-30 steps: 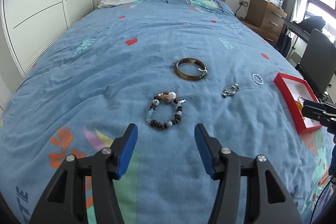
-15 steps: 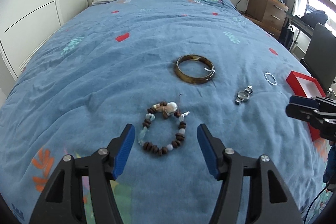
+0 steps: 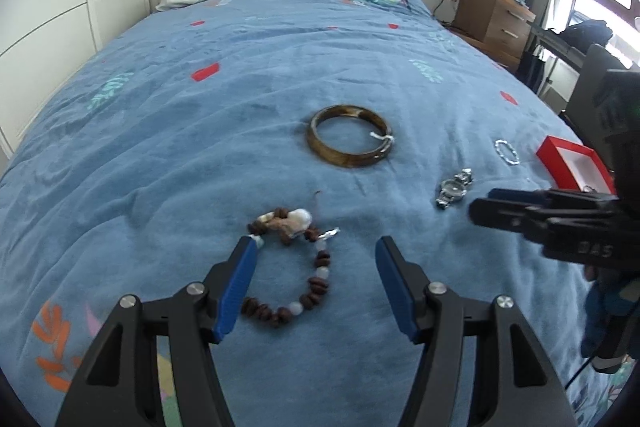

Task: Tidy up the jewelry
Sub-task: 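Grasp the beaded bracelet with the left tool while the right tool grasps the silver watch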

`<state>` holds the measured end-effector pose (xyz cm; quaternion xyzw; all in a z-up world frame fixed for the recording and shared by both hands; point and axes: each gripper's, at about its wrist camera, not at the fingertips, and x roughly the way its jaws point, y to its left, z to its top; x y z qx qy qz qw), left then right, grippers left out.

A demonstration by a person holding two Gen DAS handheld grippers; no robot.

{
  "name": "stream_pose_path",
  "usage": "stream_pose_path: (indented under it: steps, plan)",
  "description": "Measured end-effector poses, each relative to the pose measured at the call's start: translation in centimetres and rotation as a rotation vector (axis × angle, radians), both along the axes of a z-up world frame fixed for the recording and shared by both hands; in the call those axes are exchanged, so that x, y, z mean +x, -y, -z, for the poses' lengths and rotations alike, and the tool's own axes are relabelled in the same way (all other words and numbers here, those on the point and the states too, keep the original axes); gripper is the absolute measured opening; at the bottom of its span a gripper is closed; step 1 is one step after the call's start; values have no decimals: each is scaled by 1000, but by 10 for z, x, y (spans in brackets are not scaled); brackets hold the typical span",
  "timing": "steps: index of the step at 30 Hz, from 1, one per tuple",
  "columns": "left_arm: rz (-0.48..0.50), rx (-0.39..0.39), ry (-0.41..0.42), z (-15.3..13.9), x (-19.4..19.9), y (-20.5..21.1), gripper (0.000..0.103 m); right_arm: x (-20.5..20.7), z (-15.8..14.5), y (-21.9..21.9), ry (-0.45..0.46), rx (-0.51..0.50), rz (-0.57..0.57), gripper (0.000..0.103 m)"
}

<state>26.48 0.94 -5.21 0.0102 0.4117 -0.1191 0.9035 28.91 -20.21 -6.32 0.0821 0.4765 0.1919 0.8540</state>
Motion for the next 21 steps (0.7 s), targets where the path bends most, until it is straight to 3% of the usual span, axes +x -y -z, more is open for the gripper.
stream_pose_path:
  steps: [12, 21]
  plan:
    - [55, -28, -72, 28, 11, 3, 59, 22, 22, -4, -62, 63, 18, 46]
    - [58, -3, -60, 35, 17, 6, 56, 47, 32, -7, -65, 142, 89, 45]
